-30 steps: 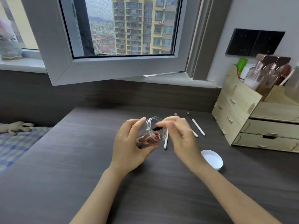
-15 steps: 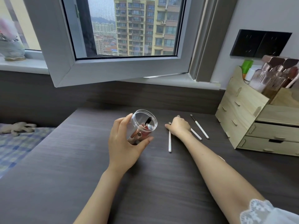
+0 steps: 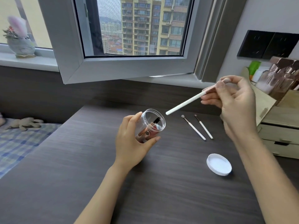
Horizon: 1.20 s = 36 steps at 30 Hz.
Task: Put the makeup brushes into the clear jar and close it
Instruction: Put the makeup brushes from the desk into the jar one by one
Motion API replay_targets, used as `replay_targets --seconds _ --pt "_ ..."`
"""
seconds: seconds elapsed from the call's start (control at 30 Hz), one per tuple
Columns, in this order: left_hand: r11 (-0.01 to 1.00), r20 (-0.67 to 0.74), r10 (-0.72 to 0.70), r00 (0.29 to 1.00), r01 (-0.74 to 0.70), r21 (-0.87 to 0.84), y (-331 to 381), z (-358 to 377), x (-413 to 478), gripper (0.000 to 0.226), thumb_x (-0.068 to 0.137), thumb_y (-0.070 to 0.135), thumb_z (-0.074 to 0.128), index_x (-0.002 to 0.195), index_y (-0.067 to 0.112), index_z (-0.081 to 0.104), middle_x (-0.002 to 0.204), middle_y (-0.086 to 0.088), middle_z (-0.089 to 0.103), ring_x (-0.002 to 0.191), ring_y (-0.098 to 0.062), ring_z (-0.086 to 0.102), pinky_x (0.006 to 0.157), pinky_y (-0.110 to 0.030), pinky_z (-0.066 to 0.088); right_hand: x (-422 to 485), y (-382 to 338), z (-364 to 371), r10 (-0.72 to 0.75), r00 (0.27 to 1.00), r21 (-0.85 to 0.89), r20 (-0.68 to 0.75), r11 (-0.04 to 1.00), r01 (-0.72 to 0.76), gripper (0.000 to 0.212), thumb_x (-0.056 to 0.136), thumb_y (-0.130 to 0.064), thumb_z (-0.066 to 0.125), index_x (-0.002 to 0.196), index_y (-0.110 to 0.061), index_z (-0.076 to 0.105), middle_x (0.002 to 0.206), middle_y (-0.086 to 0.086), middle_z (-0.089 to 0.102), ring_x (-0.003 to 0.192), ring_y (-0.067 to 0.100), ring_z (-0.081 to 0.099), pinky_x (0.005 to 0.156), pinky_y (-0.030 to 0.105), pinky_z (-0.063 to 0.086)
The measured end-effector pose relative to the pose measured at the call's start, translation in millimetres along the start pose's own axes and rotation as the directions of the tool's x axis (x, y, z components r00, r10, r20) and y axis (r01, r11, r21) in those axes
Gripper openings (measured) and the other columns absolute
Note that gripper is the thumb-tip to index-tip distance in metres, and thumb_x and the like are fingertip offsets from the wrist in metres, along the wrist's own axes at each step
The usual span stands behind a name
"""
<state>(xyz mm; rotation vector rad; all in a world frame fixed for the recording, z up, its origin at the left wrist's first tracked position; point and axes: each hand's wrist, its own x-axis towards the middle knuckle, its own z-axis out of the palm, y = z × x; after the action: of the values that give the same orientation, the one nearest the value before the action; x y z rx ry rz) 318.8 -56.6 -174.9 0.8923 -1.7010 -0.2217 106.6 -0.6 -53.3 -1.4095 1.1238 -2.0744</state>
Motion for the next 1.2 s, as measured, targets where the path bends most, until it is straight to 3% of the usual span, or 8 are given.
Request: replay_targets --seconds 0.37,0.5,0.6,0.77,0.87,0.93,1.0,1.2 --pt "0.986 0.120 0.146 0.982 -0.155 0.065 3.6 5.3 -7.1 0.080 0.055 0.036 0.085 0.124 0.009 0.055 0.113 -0.010 0.058 0.102 -0.020 0.053 0.084 -0.028 0.044 -80.5 28.7 30.2 0.035 0.989 -0.227 0.144 0.974 -0.001 0.010 0.095 -0.013 0.053 0.087 -0.017 0.057 0.077 -0.005 0.074 0.077 0.008 0.071 0.071 0.023 0.055" --pt "0.986 0.143 0.142 0.980 -0.152 0.066 4.8 5.0 -8.4 0.078 0.058 0.037 0.083 0.124 0.008 0.055 0.114 -0.010 0.058 0.102 -0.024 0.056 0.082 -0.036 0.048 -88.5 41.6 33.9 -0.173 0.944 -0.607 0.281 0.730 0.315 0.018 0.087 -0.018 0.061 0.079 -0.011 0.075 0.084 -0.003 0.071 0.086 0.016 0.062 0.079 0.034 0.049" --pt "0.985 0.147 0.145 0.978 -0.157 0.070 4.3 5.6 -9.1 0.076 0.060 0.040 0.080 0.124 0.009 0.054 0.114 -0.010 0.058 0.102 -0.024 0.056 0.081 -0.034 0.048 -89.7 48.9 34.7 -0.213 0.901 -0.661 0.378 0.620 0.423 0.020 0.086 -0.021 0.063 0.076 -0.011 0.076 0.083 0.000 0.068 0.084 0.022 0.057 0.076 0.041 0.047" --pt "0.990 0.103 0.119 0.987 -0.126 0.061 0.9 6.6 -6.1 0.078 0.056 0.038 0.081 0.124 0.012 0.052 0.114 -0.008 0.057 0.104 -0.017 0.051 0.086 -0.018 0.037 -56.3 66.3 8.3 -0.025 0.990 -0.580 0.139 0.808 0.102 0.028 0.092 -0.022 0.052 0.078 -0.013 0.075 0.079 -0.004 0.065 0.085 0.016 0.061 0.078 0.022 0.042" --pt "0.993 0.083 0.103 0.991 -0.107 0.052 0.3 6.7 -4.6 0.079 0.055 0.038 0.081 0.124 0.012 0.052 0.114 -0.007 0.057 0.103 -0.017 0.051 0.085 -0.018 0.037 -17.9 101.7 -14.1 0.205 0.979 -0.865 -0.002 0.491 -0.104 0.034 0.093 -0.018 0.049 0.061 -0.022 0.058 0.072 0.005 0.058 0.079 0.028 0.054 0.066 0.030 0.033" --pt "0.995 0.071 0.087 0.994 -0.090 0.045 -0.1 6.4 -4.1 0.079 0.055 0.039 0.081 0.124 0.011 0.053 0.114 -0.006 0.057 0.104 -0.016 0.051 0.085 -0.017 0.037 0.1 126.8 -22.2 0.392 0.919 -0.981 -0.039 0.161 -0.111 0.022 0.095 -0.028 0.047 0.093 -0.015 0.065 0.102 0.017 0.059 0.099 0.036 0.054 0.080 0.035 0.041" --pt "0.996 0.054 0.075 0.996 -0.077 0.036 -1.6 5.6 -3.5 0.079 0.055 0.039 0.081 0.124 0.010 0.053 0.114 -0.003 0.056 0.104 -0.016 0.052 0.086 -0.018 0.038 11.4 148.3 -25.0 0.505 0.860 -0.997 -0.071 -0.046 -0.055 0.045 0.095 -0.037 0.047 0.126 -0.004 0.053 0.130 0.018 0.050 0.119 0.037 0.047 0.095 0.040 0.042" --pt "1.000 -0.006 0.022 1.000 -0.022 -0.002 -6.9 2.7 -0.9 0.080 0.055 0.034 0.087 0.124 0.012 0.053 0.115 0.007 0.048 0.103 -0.008 0.050 0.087 -0.009 0.036 22.5 181.7 -16.8 0.446 0.892 -0.918 0.072 -0.320 0.234 0.032 0.096 -0.010 0.040 0.120 -0.006 0.061 0.125 0.012 0.054 0.116 0.029 0.048 0.089 0.034 0.043"
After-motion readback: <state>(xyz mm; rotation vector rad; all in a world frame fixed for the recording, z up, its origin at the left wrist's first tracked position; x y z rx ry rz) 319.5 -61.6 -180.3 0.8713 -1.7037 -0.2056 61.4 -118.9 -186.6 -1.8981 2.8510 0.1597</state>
